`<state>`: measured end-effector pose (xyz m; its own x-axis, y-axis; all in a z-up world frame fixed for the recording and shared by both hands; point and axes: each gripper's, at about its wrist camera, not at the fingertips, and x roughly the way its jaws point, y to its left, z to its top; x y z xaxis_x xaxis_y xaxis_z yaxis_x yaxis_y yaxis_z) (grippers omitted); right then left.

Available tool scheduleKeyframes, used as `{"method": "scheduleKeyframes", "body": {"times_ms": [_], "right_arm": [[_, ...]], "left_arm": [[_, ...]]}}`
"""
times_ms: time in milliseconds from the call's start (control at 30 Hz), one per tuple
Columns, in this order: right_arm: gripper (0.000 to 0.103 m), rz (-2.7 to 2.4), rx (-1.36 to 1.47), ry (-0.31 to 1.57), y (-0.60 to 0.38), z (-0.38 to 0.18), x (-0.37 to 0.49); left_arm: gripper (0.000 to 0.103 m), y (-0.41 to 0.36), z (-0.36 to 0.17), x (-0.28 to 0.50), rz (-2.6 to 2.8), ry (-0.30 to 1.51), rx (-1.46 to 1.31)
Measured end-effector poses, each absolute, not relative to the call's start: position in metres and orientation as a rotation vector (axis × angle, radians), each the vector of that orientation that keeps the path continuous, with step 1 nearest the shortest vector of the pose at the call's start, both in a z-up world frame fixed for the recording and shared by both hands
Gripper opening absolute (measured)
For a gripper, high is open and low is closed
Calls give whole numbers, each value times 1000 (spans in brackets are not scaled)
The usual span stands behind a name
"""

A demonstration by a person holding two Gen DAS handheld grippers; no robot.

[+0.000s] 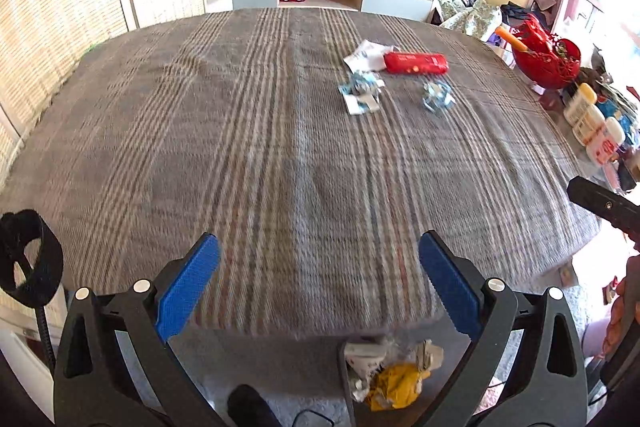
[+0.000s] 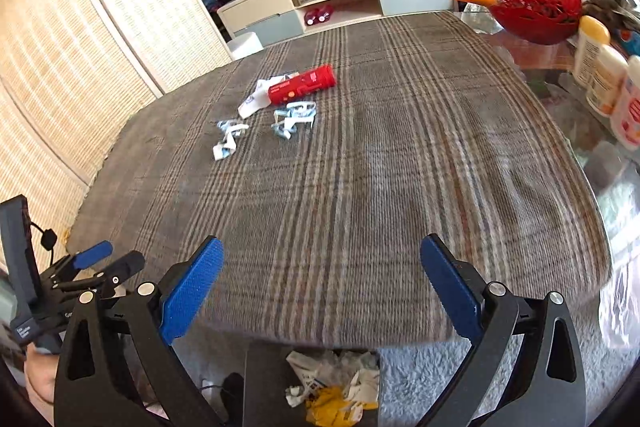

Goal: Collect trash
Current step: 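Raise both tools back toward the blue-white packets on the table, then grasp a blue-white packet with the left gripper while the right gripper grasps another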

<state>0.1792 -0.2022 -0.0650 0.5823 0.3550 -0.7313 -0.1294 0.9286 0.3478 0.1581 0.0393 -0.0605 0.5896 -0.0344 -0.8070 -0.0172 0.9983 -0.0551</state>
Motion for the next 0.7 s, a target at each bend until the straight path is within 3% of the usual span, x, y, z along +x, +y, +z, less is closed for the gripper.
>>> {"method": "scheduleKeyframes", "body": {"times_ms": [400,567,700], "right_arm": [[97,320,294,956,-171,-74,273],[82,335,320,999,-161,-90,303],[76,357,343,1004,-156,-98,314]], "left_arm": [[95,33,-71,252,-12,930,-28],[95,28,-75,277,-11,923,-4],[95,24,-78,293,-18,925,9]]}}
